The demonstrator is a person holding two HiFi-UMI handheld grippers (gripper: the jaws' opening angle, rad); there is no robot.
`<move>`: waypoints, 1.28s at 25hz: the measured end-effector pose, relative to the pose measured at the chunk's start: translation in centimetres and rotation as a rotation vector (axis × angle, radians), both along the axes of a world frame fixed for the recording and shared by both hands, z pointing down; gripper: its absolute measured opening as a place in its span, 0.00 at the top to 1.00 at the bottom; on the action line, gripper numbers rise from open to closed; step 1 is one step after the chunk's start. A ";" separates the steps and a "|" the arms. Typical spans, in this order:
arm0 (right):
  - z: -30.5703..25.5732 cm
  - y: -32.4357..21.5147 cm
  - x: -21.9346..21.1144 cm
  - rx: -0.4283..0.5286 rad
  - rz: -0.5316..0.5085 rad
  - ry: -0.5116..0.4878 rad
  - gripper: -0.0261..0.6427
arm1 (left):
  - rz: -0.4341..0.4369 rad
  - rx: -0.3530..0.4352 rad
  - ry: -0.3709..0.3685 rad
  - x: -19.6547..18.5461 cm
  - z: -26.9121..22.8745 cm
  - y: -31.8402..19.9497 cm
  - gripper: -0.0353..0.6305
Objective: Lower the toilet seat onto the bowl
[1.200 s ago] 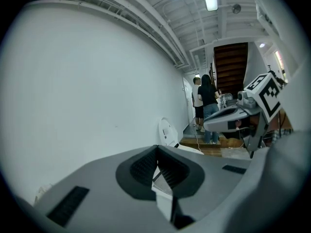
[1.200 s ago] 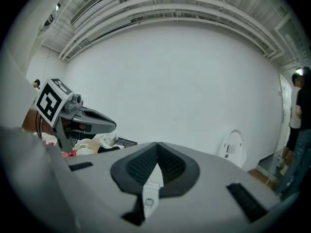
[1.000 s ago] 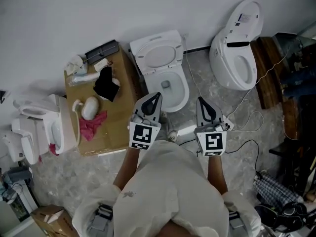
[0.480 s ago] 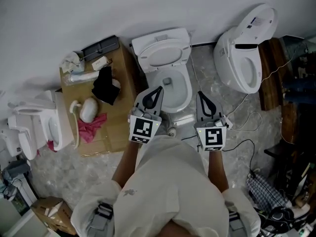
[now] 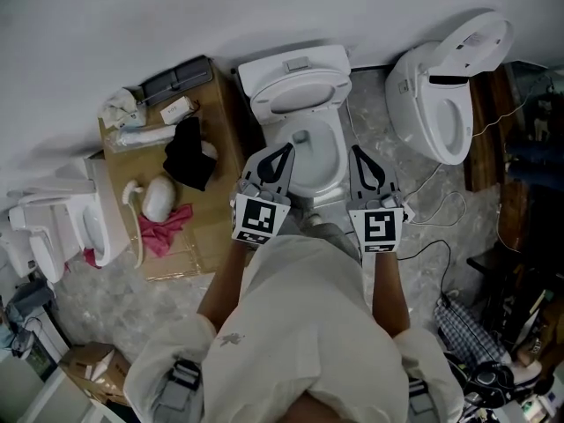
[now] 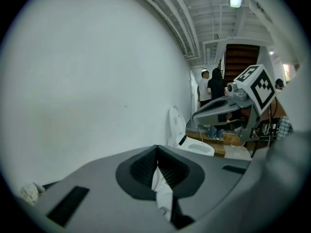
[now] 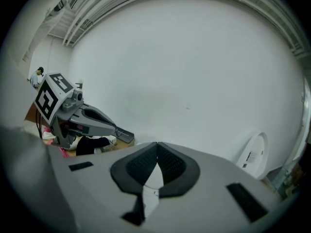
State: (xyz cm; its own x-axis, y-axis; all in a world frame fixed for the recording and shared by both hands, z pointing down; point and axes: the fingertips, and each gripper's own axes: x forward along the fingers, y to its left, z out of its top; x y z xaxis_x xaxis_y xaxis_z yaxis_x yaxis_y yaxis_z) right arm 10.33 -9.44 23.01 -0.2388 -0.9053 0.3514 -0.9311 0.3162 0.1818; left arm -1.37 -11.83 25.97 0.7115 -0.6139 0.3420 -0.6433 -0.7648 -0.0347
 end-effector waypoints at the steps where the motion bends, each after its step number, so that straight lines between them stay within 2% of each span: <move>1: 0.3 -0.6 -0.1 -0.003 -0.004 0.009 0.95 | -0.003 -0.005 -0.003 -0.2 0.4 -0.5 0.93; 14: 5.9 -6.9 -0.4 -0.092 -0.076 0.126 0.93 | -0.039 -0.035 -0.037 -1.0 4.6 -6.4 0.93; 32: 12.5 -13.7 0.2 -0.169 -0.212 0.175 0.89 | -0.151 -0.080 -0.121 0.0 9.2 -11.7 0.92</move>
